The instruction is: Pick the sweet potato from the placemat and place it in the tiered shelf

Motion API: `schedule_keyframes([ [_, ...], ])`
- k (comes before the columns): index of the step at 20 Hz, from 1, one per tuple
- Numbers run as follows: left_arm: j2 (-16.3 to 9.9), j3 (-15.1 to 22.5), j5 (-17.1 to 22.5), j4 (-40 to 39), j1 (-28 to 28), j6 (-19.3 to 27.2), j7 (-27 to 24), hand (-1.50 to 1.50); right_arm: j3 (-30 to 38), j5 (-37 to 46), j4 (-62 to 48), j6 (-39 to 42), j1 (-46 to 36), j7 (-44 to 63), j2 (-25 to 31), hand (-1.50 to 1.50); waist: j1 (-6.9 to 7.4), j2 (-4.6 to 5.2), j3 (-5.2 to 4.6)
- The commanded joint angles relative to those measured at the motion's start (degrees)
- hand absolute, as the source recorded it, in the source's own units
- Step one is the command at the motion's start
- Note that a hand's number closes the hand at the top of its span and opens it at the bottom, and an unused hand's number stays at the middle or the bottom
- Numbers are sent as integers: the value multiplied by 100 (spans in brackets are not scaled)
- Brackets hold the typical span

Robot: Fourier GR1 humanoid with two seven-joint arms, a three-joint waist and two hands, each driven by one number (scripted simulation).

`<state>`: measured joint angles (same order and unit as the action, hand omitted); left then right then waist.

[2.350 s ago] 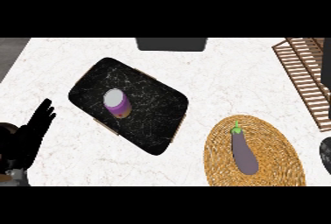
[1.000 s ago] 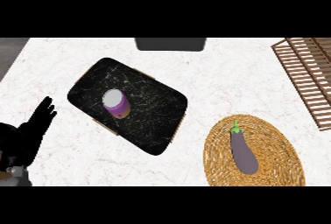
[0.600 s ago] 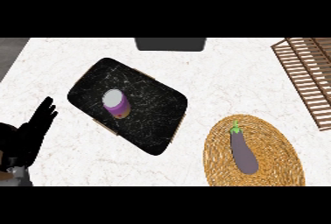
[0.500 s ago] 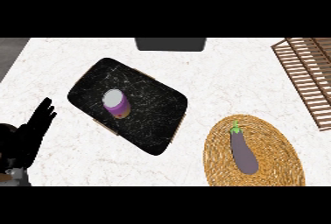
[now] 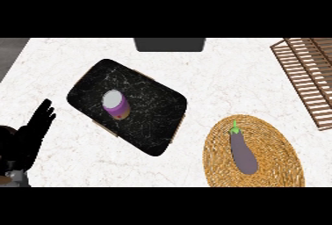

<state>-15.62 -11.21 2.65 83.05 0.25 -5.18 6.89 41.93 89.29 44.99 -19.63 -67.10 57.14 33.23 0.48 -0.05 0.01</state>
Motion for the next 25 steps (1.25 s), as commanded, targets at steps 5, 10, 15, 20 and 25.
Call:
schedule_keyframes([
  [5, -56, -155, 59, 18, 370, -117, -200, 0, -119, -543, 1594, -86, 35, 55, -159, -150, -91, -56, -4],
  [10, -140, -285, 137, -126, 83, -84, 39, 0, -537, -294, 3464, 702, 224, 601, -674, -150, -248, -107, -11],
  [15, -61, -290, 96, -68, 253, 13, 50, 0, -740, 278, 4981, 2302, 200, 1068, -662, -150, -371, -184, -17],
  [20, -93, -304, 16, -15, 368, 68, 64, 0, -790, 571, 6215, 3791, 132, 1258, -1081, -150, -465, -266, -21],
  [25, -262, -441, 136, -77, 422, -96, 91, 0, -1077, 984, 7517, 5067, -239, 990, -1123, -150, -543, -319, -36],
])
